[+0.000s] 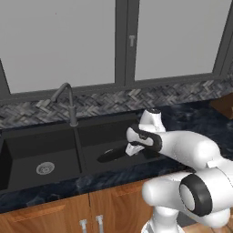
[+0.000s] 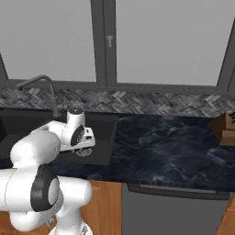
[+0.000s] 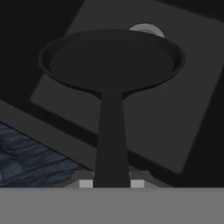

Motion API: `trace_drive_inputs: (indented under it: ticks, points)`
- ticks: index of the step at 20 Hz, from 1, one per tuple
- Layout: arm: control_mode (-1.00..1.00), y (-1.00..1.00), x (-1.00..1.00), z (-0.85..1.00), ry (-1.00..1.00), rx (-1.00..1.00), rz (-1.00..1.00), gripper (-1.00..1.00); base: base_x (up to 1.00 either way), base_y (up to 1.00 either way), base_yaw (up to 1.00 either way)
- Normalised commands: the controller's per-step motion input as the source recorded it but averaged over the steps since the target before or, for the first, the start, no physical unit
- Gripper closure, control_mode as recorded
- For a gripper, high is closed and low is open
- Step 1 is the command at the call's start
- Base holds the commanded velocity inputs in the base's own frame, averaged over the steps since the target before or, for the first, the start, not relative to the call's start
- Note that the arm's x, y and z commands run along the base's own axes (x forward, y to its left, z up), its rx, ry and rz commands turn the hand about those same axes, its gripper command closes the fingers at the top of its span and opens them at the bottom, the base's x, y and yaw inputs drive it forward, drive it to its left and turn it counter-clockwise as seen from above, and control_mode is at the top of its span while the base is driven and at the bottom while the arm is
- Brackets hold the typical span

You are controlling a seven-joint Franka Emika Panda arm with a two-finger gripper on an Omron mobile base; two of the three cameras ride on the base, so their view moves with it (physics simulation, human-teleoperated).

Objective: Move the pot and pan from the stove into the sink.

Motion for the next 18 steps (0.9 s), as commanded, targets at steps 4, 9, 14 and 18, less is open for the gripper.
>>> trace_drive_inputs:
  ticks: [4, 9, 14, 18]
  points:
    - [-1.0, 0.0, 0.52, -0.25, 0.02, -0.05, -0.02, 1.0, 0.0, 0.0, 0.0]
    - [-1.0, 0.01, 0.47, -0.43, 0.02, -0.09, -0.01, 1.0, 0.0, 0.0, 0.0]
    - [-1.0, 0.01, 0.38, -0.5, 0.0, -0.09, 0.0, 1.0, 0.0, 0.0, 0.0]
    - [-1.0, 0.0, 0.22, -0.27, 0.0, -0.04, 0.0, 1.0, 0.0, 0.0, 0.0]
